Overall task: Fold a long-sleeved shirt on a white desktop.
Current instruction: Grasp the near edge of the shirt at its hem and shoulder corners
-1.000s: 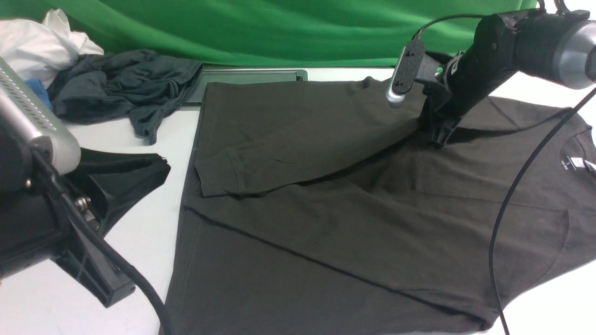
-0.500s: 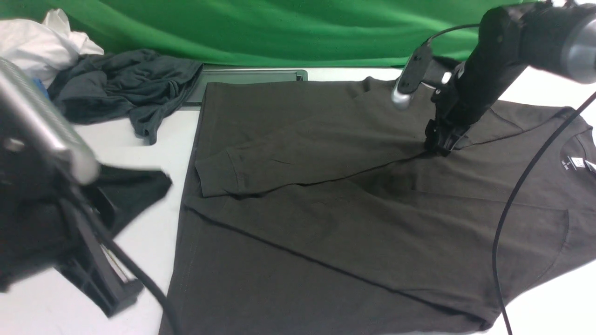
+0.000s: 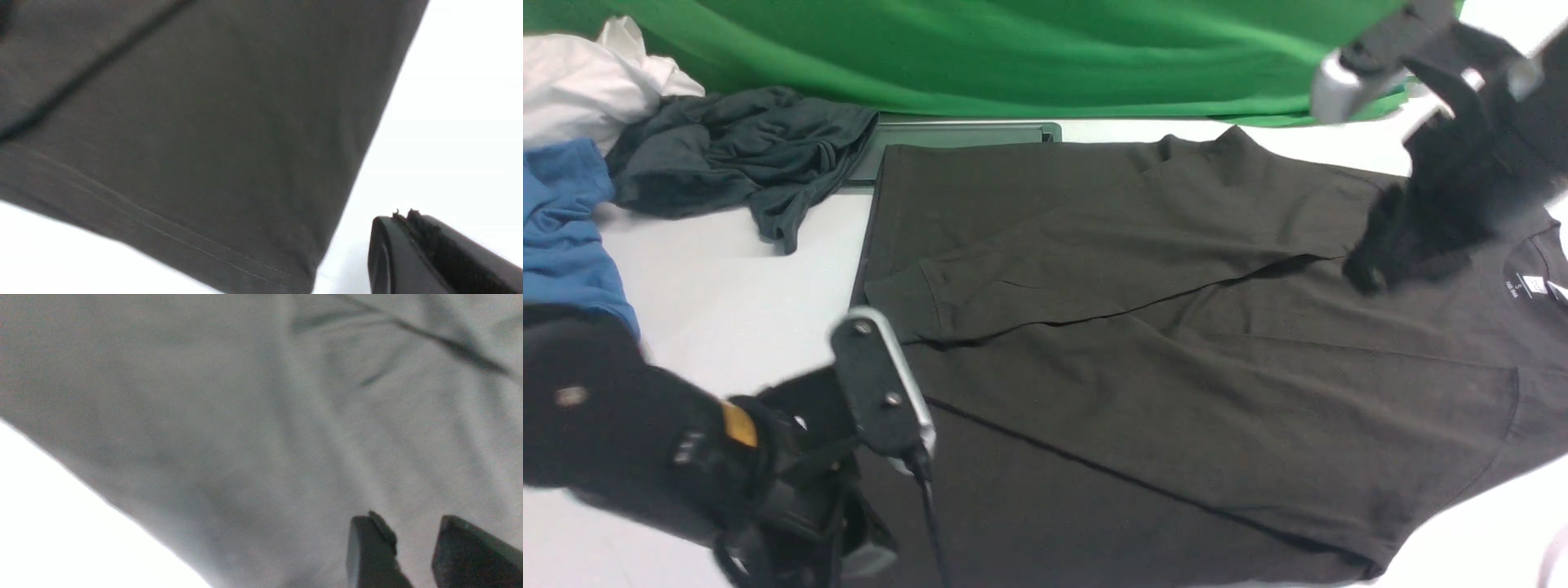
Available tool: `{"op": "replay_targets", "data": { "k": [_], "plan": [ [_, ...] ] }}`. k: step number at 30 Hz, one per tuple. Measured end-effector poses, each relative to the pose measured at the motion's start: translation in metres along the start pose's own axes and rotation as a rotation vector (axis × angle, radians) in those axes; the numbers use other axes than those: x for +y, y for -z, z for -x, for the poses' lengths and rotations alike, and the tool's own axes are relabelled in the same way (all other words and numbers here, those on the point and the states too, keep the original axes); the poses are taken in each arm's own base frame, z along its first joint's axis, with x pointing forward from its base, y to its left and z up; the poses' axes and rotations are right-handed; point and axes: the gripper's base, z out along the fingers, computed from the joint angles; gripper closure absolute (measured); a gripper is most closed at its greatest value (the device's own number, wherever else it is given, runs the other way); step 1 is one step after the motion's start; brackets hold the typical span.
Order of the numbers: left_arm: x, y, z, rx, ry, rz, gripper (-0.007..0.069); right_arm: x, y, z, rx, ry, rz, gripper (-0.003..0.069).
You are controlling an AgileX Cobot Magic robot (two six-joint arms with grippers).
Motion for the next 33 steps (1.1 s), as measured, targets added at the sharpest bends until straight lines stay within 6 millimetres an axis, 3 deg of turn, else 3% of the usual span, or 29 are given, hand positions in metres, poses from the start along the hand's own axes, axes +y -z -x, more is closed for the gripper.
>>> {"op": "replay_targets", "data": {
  "k": [1, 3, 4, 9, 12, 19, 28, 33],
  "plan": [
    [0.002, -0.009, 0.000, 0.035, -0.008, -0.027, 0.0560, 0.018, 0.009, -0.012, -0.024, 0.029, 0.009, 0.0422],
    [0.004, -0.017, -0.001, 0.064, -0.019, -0.049, 0.0523, 0.031, 0.013, -0.023, -0.042, 0.055, 0.018, 0.0417],
    [0.007, -0.025, -0.002, 0.100, -0.038, -0.063, 0.0466, 0.043, 0.016, -0.035, -0.063, 0.082, 0.024, 0.0414],
    [0.017, -0.046, -0.009, 0.222, -0.107, -0.071, 0.0260, 0.058, 0.018, -0.064, -0.119, 0.135, 0.014, 0.0411],
    [0.021, -0.052, -0.012, 0.267, -0.157, -0.064, 0.0191, 0.059, 0.016, -0.073, -0.133, 0.161, 0.005, 0.0411],
    [0.025, -0.062, -0.015, 0.319, -0.252, -0.086, 0.0175, 0.059, 0.014, -0.075, -0.163, 0.169, -0.011, 0.0411],
    [0.028, -0.066, -0.024, 0.354, -0.525, -0.074, 0.0188, 0.059, 0.014, -0.074, -0.166, 0.166, -0.012, 0.0411],
    [0.026, -0.072, -0.029, 0.324, -0.559, -0.032, 0.0190, 0.059, 0.014, -0.075, -0.165, 0.166, -0.012, 0.0411]
  ]
}}
